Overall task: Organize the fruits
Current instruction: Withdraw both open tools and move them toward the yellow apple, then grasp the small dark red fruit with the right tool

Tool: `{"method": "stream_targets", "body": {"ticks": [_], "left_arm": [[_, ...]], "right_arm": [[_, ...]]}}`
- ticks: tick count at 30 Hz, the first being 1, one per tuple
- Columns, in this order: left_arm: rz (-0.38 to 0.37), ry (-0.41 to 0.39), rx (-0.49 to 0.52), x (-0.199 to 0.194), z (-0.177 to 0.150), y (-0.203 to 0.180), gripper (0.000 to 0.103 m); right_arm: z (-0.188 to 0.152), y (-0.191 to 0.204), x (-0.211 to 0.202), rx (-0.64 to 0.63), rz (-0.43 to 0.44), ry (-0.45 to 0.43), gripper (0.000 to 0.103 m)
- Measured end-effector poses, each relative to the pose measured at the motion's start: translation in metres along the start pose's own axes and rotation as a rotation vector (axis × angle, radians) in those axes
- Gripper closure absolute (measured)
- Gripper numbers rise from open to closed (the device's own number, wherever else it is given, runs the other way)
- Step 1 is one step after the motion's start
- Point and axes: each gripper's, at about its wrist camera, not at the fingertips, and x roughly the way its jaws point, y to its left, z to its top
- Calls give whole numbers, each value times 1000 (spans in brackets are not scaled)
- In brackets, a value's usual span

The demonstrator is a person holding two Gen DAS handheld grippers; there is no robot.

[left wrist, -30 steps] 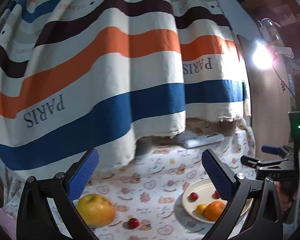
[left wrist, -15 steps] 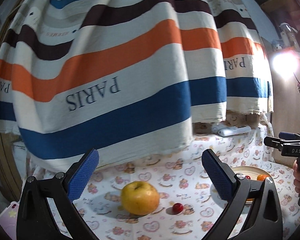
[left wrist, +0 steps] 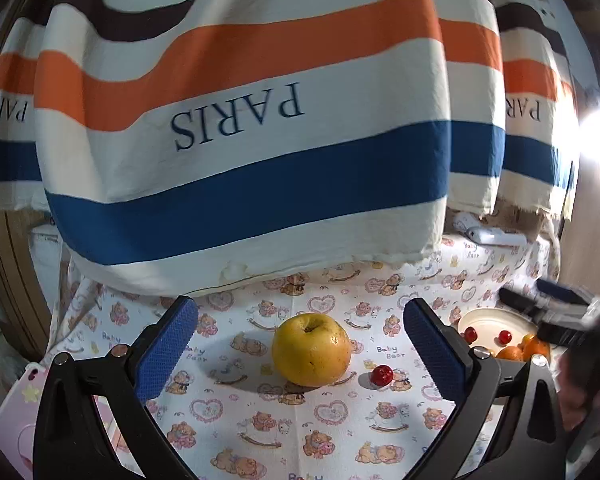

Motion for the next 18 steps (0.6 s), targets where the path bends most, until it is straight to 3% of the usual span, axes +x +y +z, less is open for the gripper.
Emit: {"method": "stream_targets", "body": {"ticks": [9,13,18], "left_arm": [[6,80,-38,18,0,22,1],[30,124,-27,33,-6,29,1],[25,199,-52,53,-14,39,1]], "right_arm": [[3,60,31,-86,51,46,0],[3,70,48,-45,95,88,0],[-13,65,76,-20,86,156,6]]}}
